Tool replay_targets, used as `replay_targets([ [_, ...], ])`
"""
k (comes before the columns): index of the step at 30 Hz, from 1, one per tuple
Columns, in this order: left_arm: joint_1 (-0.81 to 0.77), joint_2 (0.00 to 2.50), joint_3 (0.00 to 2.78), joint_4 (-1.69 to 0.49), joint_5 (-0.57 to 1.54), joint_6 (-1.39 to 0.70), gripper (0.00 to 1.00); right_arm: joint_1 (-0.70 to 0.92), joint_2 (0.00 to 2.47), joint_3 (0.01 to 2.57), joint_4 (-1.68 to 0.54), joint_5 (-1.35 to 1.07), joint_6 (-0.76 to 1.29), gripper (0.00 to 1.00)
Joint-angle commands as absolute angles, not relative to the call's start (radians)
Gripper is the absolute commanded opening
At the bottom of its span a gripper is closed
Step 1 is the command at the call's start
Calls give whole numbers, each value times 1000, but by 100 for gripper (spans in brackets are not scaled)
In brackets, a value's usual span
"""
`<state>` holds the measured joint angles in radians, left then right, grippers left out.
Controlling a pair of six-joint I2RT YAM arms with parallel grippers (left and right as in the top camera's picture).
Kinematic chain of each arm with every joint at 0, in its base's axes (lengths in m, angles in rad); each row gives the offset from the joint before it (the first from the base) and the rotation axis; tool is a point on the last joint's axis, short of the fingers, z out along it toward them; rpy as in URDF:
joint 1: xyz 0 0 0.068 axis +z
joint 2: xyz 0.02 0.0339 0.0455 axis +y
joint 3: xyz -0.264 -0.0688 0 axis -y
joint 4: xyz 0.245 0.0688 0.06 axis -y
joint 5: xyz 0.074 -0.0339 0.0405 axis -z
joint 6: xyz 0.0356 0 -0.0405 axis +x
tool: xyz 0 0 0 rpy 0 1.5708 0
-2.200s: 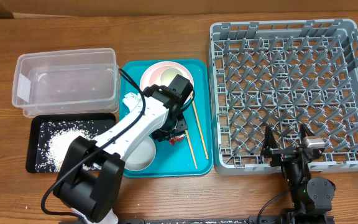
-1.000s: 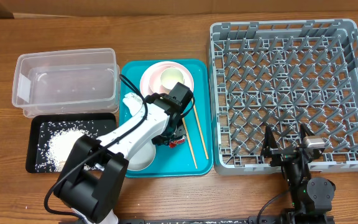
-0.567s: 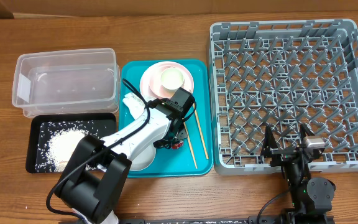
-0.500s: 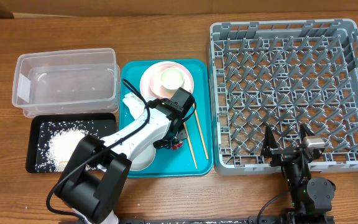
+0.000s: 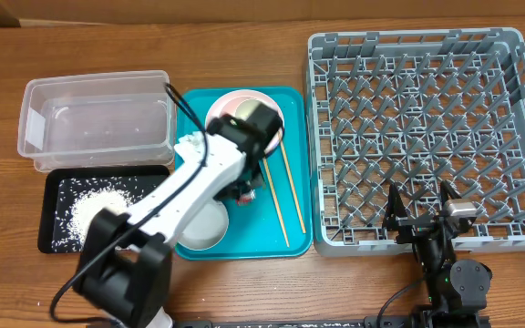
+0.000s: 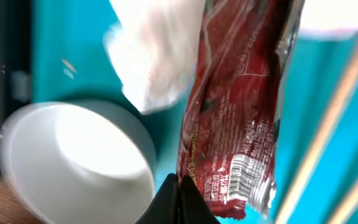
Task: Sort waste into correct bins and load items into the dishwasher
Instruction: 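Move the wrapper left and drop it into the clear plastic bin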
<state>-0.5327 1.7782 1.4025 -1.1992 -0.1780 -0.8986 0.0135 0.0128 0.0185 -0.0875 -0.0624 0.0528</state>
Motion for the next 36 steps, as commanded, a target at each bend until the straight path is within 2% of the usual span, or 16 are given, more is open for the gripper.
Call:
replay_targets([
  [1,-457,1700,1501,-1225,-244,-897,4,10,4,9,-80,-57,60,100],
  [12,-94,1662,1540,-1176,-208,-897,4,10,4,9,-80,-57,60,100],
  [20,107,1681,1538,-1151,-213,-897,4,10,4,9,-80,-57,60,100],
  [27,161,1728,1518,-1069,-213,-896,5,10,4,9,-80,-57,60,100],
  [36,166,1808,1518,-978,-220,-855,21,10,4,9,-80,-57,60,100],
])
